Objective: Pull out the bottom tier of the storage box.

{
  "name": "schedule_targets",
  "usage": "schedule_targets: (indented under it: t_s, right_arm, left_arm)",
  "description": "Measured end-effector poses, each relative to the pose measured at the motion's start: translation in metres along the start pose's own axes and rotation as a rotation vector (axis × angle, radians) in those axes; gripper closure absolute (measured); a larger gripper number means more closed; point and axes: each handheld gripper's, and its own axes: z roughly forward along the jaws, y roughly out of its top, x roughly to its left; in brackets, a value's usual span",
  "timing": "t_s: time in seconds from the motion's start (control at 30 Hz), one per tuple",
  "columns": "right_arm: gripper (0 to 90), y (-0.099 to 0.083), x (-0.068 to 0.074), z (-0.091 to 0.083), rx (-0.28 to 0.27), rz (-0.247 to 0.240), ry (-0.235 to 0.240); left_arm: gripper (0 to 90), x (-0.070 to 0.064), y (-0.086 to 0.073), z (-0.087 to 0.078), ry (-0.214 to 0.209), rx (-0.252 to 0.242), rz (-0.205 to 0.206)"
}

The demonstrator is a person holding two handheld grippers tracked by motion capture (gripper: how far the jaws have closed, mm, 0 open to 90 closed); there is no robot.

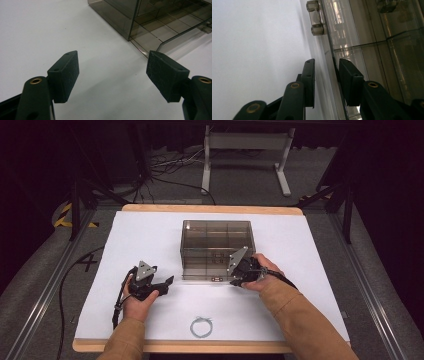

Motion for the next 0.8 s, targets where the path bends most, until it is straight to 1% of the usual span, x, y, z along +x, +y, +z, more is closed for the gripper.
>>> schedule_targets:
  t_s: [0.03,0.07,0.1,0.13,0.2,0.37,0.57,0.67,0.7,0.77,0.8]
  right_arm:
    - [68.5,0.0004,-0.0006,0.0007,0.002,-0.008,-0.003]
    - [68.6,0.0009,-0.0007,0.0005,0.014,-0.005,0.004]
    - [68.7,0.0012,-0.0012,0.0015,0.014,-0.009,-0.001]
    - [68.9,0.0018,-0.0012,0.0022,0.032,-0.004,0.005]
    - [69.9,0.0029,-0.0013,0.0043,0.040,-0.012,0.006]
    - [74.9,0.0035,-0.0006,0.0048,0.051,-0.021,0.008]
    - [76.9,0.0033,0.0010,0.0041,0.065,-0.025,0.010]
    - [78.9,0.0032,0.0022,0.0041,0.076,-0.036,0.019]
    - [79.2,0.0032,0.0035,0.0038,0.085,-0.030,0.027]
    - [79.6,0.0030,0.0042,0.0038,0.083,-0.040,0.024]
    - [80.4,0.0028,0.0047,0.0036,0.087,-0.038,0.034]
  left_arm:
    - [27.1,0.0000,0.0000,0.0000,0.000,0.000,0.000]
    - [27.1,-0.0001,0.0000,0.0000,0.000,0.000,0.000]
    - [27.1,0.0000,0.0000,0.0000,0.000,0.000,0.000]
    - [27.1,0.0000,0.0000,-0.0001,0.000,-0.001,0.000]
    - [27.1,-0.0001,-0.0001,-0.0001,0.000,-0.001,-0.002]
    - [27.1,0.0001,0.0000,-0.0001,-0.001,-0.001,0.000]
    - [27.1,-0.0001,0.0000,-0.0001,0.000,0.000,0.000]
    - [27.1,-0.0001,0.0000,-0.0001,0.000,0.000,0.000]
    - [27.1,-0.0001,-0.0001,0.0000,0.000,0.000,-0.001]
    - [27.1,-0.0001,0.0000,0.0000,0.000,0.000,0.000]
    - [27.1,-0.0001,0.0000,0.0000,0.000,0.000,0.000]
